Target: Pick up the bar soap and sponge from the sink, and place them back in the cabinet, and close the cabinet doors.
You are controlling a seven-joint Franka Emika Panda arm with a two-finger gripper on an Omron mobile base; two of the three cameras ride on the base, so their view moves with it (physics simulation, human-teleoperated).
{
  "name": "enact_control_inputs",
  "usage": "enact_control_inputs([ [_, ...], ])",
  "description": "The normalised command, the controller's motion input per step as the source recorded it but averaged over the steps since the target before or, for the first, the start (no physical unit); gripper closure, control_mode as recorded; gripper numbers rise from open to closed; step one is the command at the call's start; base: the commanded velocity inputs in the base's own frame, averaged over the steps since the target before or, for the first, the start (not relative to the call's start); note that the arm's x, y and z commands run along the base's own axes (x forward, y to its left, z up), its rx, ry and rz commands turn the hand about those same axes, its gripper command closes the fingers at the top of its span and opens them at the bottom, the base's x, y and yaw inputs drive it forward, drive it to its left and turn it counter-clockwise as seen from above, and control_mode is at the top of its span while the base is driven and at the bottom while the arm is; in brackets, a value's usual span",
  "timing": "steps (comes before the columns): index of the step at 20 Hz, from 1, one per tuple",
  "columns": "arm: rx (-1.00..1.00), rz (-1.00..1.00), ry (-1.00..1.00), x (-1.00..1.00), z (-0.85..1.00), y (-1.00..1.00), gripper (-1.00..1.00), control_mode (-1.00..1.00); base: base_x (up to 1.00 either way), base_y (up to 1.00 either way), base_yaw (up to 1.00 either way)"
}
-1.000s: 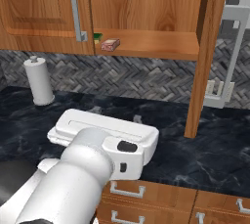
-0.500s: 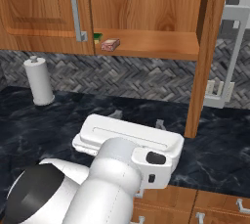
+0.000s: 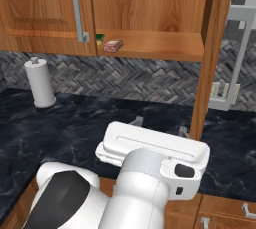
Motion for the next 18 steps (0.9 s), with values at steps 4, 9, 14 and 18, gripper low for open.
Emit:
enact_control_inputs([
  [4,0.0,0.0,0.0,0.0,-0.01,-0.26,-1.0,-1.0,0.0,0.0,0.0],
  [9,0.0,0.0,0.0,0.0,-0.1,-0.22,-1.0,-1.0,0.0,0.0,0.0],
  [14,0.0,0.0,0.0,0.0,-0.19,-0.17,-1.0,-1.0,0.0,0.0,0.0],
  [18,0.0,0.0,0.0,0.0,-0.1,-0.18,-1.0,-1.0,0.0,0.0,0.0],
])
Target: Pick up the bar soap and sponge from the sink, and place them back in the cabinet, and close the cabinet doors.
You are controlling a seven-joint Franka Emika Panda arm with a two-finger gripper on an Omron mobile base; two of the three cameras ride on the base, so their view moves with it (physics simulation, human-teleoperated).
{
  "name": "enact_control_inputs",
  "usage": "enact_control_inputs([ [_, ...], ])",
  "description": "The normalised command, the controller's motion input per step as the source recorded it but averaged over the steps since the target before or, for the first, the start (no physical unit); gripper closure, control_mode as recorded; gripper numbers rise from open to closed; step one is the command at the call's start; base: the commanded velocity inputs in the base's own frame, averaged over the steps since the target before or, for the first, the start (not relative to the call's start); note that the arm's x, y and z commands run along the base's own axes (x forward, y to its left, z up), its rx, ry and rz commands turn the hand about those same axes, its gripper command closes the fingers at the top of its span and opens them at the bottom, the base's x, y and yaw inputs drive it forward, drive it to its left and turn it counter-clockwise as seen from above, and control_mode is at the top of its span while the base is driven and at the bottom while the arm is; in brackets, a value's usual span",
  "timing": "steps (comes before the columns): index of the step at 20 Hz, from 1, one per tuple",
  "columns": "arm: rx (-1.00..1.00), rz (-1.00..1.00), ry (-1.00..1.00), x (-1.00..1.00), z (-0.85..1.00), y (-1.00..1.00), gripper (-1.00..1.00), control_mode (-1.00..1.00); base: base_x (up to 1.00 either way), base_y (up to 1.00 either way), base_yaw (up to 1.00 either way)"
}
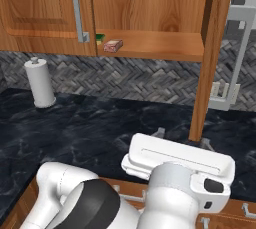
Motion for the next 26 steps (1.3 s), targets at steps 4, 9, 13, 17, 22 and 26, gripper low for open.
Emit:
enact_control_inputs([
  [4,0.0,0.0,0.0,0.0,-0.04,-0.2,-1.0,-1.0,0.0,0.0,0.0],
  [9,0.0,0.0,0.0,0.03,-0.08,-0.19,-1.0,-1.0,0.0,0.0,0.0],
  [13,0.0,0.0,0.0,0.04,-0.12,-0.16,-1.0,-1.0,0.0,0.0,0.0],
  [17,0.0,0.0,0.0,0.05,-0.03,-0.15,-1.0,-1.0,0.0,0.0,0.0],
  [22,0.0,0.02,0.0,0.12,0.0,-0.13,-1.0,-1.0,0.0,0.0,0.0],
  [26,0.0,0.03,0.0,0.15,0.0,-0.08,-1.0,-1.0,0.0,0.0,0.0],
])
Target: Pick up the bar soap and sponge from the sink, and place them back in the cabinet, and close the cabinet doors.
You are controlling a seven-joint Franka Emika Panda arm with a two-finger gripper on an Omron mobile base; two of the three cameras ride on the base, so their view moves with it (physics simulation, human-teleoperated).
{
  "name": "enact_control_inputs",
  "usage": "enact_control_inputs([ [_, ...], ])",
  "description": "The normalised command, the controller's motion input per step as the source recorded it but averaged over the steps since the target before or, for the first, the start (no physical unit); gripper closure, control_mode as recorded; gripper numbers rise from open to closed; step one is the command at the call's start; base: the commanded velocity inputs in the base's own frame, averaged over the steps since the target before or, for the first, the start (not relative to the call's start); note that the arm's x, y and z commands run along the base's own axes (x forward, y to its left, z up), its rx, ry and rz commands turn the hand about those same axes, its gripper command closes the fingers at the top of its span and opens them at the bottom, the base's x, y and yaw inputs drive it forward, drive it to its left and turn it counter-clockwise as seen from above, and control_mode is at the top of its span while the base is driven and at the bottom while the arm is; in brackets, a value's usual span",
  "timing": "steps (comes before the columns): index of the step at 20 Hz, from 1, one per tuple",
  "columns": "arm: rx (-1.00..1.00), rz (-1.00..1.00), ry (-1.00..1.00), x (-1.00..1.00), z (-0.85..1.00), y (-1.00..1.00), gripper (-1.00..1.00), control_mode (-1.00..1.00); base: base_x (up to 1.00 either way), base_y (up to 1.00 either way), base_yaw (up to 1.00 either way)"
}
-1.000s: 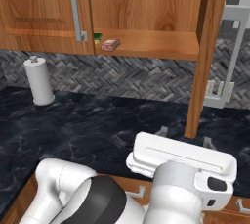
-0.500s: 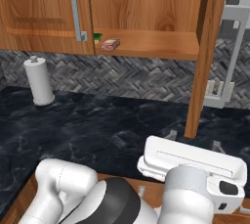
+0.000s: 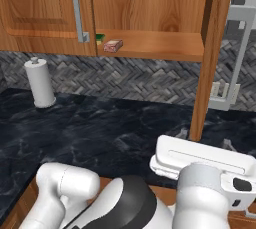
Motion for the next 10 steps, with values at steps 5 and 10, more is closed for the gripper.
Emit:
enact_control_inputs([
  [5,0.0,0.03,0.0,0.18,-0.02,-0.08,-1.0,-1.0,0.0,0.0,0.0],
  [10,0.0,0.06,0.0,0.05,0.0,0.0,-1.0,-1.0,0.0,0.0,0.0],
])
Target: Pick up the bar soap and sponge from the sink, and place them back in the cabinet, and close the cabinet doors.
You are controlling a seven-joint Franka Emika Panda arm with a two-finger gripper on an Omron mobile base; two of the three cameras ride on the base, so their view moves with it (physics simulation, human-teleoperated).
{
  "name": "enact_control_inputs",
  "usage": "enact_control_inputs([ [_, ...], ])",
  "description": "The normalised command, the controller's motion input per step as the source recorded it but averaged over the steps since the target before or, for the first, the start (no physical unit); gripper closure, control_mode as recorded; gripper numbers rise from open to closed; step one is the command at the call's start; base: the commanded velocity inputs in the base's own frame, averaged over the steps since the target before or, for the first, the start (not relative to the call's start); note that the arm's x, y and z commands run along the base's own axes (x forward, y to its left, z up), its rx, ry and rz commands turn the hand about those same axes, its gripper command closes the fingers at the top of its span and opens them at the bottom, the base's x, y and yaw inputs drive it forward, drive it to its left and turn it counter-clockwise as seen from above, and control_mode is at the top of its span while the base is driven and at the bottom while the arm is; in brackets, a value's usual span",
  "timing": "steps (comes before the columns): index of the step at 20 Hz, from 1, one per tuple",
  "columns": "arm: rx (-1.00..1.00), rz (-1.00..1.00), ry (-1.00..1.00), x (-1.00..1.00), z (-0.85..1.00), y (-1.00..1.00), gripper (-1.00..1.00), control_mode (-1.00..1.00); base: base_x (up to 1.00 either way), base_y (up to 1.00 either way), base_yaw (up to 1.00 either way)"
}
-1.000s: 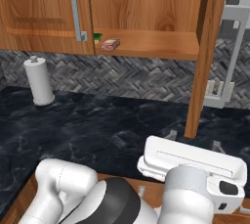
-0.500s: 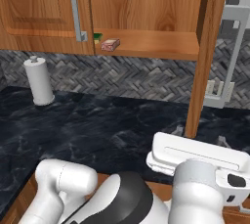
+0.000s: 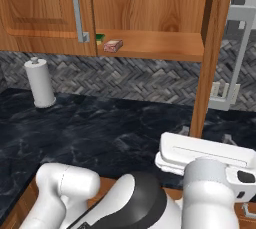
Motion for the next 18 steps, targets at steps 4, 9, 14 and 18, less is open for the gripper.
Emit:
enact_control_inputs([
  [4,0.0,0.06,0.0,0.14,0.0,0.0,-1.0,-1.0,0.0,0.0,0.0],
  [9,0.0,0.07,0.0,0.2,0.0,0.0,-1.0,-1.0,0.0,0.0,0.0],
  [14,0.0,0.07,0.0,0.26,0.0,0.0,-1.0,-1.0,0.0,0.0,0.0],
  [18,0.0,0.08,0.0,0.25,-0.01,0.0,-1.0,-1.0,0.0,0.0,0.0],
])
